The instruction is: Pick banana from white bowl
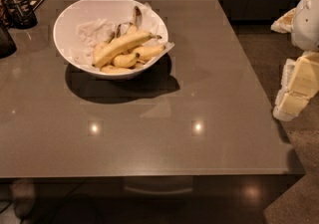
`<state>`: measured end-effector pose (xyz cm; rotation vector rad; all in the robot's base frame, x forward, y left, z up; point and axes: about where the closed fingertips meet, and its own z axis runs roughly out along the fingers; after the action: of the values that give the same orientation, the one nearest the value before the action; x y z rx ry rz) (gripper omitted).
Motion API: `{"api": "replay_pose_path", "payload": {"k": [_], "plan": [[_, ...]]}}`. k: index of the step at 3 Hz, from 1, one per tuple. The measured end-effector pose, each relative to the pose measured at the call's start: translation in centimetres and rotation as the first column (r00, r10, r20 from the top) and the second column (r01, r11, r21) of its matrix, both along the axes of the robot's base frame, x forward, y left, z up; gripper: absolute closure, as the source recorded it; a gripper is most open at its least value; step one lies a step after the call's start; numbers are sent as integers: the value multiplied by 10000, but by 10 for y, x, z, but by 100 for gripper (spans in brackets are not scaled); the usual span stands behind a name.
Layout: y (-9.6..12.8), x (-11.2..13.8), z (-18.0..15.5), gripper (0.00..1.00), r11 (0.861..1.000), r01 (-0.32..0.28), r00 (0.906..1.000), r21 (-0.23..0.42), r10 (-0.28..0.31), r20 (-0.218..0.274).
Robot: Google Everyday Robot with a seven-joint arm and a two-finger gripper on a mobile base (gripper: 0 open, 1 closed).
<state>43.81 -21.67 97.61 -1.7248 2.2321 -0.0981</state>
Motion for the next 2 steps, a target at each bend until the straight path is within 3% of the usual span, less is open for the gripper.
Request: {"api": "replay_pose_path", "payload": {"k": [2], "plan": [[7,6,4,0,9998,56,10000,-183,-55,57]]}}
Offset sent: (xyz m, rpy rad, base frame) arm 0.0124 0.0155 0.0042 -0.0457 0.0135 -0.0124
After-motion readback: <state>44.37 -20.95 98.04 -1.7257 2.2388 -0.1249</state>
